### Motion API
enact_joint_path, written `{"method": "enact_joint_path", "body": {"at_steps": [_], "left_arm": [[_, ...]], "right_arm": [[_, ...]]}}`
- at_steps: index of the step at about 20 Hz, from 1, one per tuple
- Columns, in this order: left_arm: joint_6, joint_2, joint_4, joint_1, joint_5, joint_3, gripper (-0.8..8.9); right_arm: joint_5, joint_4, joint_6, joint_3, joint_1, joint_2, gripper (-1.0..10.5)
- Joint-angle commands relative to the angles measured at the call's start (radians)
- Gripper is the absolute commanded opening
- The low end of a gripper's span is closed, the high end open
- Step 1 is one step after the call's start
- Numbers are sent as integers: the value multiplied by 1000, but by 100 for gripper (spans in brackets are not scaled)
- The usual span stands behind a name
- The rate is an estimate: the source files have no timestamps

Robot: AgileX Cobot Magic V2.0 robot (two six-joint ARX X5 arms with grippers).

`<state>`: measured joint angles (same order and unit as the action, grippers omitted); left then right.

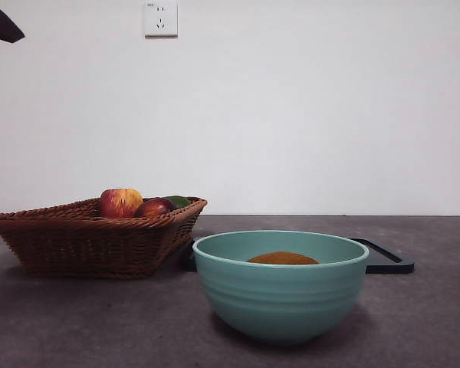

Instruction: Pick up the wifruite, put it on the bowl, pick up the plate, put it on desk

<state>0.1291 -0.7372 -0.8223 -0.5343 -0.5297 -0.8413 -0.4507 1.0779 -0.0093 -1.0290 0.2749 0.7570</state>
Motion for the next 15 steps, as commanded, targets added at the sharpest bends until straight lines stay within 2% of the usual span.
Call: {"method": "enact_joint_path", "body": {"at_steps": [1,4,7,11,15], "left_arm": [[-12,-3,7,-5,-6,-10,316],[-13,-3,8,-5,-6,-10,315],[-13,-3,7,-5,-6,-10,315],[-13,-3,8,-5,-6,-10,315],[-13,-3,8,-5,-6,-10,315]], "right_arm": [[-7,-3,43,-8,8,7,485],[-24,-34,109,64,29,7,485],[-24,-159,210,192,70,7,485],[-16,-360,331,334,156,28,380],[93,-483,369,388,242,124,377]]}}
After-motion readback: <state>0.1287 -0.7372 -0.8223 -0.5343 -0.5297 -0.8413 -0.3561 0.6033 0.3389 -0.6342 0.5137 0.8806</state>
